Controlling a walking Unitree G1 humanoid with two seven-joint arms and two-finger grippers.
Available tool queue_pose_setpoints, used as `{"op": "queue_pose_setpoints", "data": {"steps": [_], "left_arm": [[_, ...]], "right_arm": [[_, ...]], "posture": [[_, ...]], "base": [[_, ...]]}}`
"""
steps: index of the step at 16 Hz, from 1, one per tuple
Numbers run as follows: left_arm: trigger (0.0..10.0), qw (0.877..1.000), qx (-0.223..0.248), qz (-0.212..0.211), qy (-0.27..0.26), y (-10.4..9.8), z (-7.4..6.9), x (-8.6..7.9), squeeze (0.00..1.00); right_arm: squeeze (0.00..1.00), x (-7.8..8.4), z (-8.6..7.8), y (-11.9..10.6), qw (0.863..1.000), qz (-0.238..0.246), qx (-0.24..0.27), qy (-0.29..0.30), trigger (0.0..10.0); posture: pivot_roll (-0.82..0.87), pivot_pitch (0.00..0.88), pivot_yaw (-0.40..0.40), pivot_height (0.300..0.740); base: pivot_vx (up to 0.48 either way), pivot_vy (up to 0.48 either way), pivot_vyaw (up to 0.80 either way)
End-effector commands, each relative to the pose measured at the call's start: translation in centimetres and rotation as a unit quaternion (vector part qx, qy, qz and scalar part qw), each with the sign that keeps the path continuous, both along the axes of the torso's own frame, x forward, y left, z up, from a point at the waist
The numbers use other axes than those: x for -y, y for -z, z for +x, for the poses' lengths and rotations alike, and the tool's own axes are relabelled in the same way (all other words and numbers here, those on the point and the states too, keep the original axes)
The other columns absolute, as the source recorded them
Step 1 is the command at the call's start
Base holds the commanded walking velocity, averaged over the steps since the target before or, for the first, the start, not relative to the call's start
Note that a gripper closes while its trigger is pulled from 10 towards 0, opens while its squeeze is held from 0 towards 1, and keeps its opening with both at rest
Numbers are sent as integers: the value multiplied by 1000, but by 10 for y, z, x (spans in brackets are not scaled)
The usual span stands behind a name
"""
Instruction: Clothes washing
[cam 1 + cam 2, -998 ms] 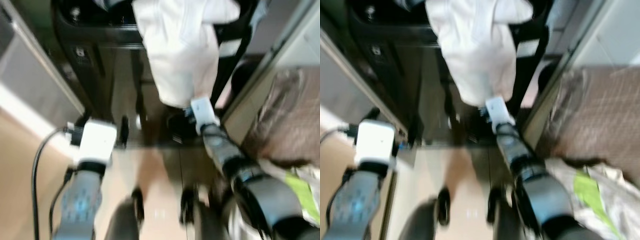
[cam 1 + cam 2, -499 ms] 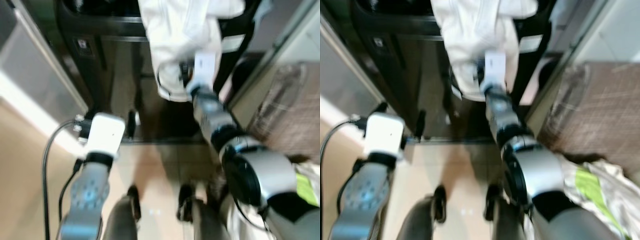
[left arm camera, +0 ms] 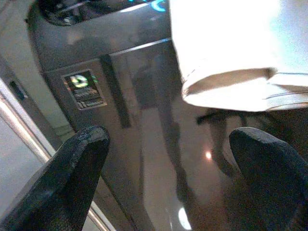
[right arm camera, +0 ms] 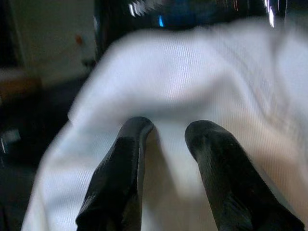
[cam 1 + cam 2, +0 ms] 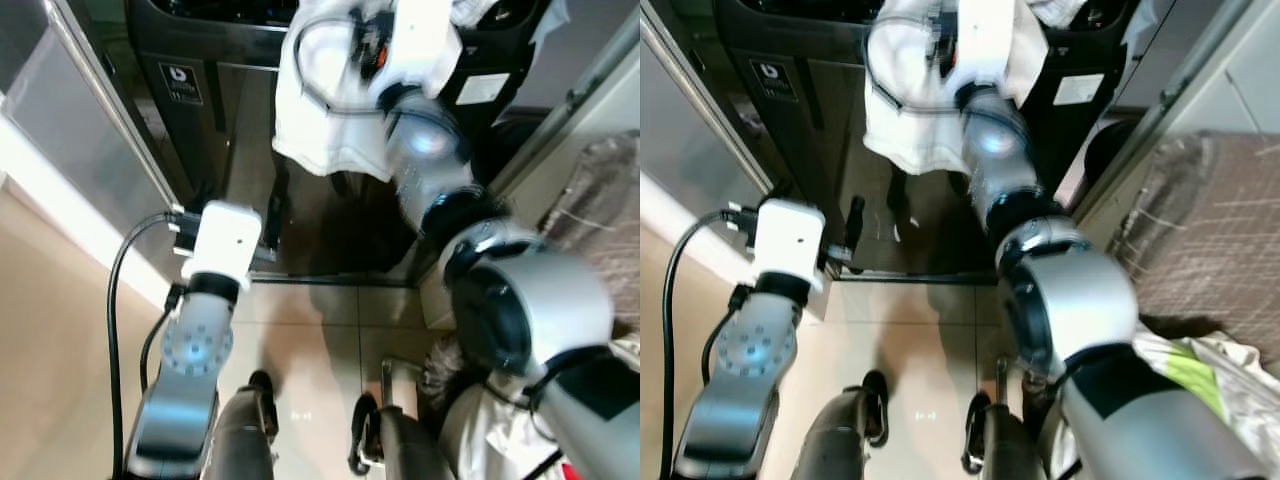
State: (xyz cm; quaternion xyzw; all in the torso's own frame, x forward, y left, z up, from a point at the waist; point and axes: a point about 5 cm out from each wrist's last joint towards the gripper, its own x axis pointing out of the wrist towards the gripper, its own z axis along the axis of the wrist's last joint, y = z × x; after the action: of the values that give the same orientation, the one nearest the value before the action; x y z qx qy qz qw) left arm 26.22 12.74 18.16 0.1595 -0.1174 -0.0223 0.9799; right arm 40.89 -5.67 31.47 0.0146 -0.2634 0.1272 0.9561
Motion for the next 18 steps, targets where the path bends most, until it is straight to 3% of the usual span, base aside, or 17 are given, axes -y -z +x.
{"op": "queue_pose_setpoints", "data": {"steps": [1,2,6,9,10,12,14,16,18], "left_arm": [[10000,1000,-1,-7,4,3,1,3,0],[10000,1000,4,-7,3,3,5,3,0],[10000,1000,18,-10,-9,1,17,1,0],[10000,1000,22,-8,-6,1,23,4,0],[10000,1000,24,-7,0,2,26,7,0],[10000,1000,24,-12,4,4,28,8,0],[10000,1000,15,-12,14,7,29,10,0],[10000,1000,6,-11,8,11,32,5,0],[10000,1000,14,-5,1,7,33,0,0]], "right_arm": [[0,1,-5,-28,998,-2,62,-3,10000],[0,9,-8,-45,994,-19,103,24,10000],[0,30,-8,-72,988,-21,130,86,10000],[0,32,-10,-88,988,-10,139,70,10000],[0,29,-11,-78,990,3,137,22,10000],[0,28,-10,-53,991,40,127,-19,10000],[0,25,-8,-15,995,29,85,-51,10000],[0,30,-6,46,997,42,-13,-69,10000],[0,38,-20,112,995,11,-82,-64,10000]], "posture": [[151,128,-43,740],[147,114,-45,740],[131,56,-50,740],[121,38,-54,740],[106,32,-56,740],[89,35,-55,740],[78,41,-51,740],[78,41,-51,740],[60,42,-53,740]], "base": [[0,0,0],[0,0,0],[0,0,0],[0,0,0],[0,0,0],[0,0,0],[0,0,0],[0,0,0],[0,0,0]]}}
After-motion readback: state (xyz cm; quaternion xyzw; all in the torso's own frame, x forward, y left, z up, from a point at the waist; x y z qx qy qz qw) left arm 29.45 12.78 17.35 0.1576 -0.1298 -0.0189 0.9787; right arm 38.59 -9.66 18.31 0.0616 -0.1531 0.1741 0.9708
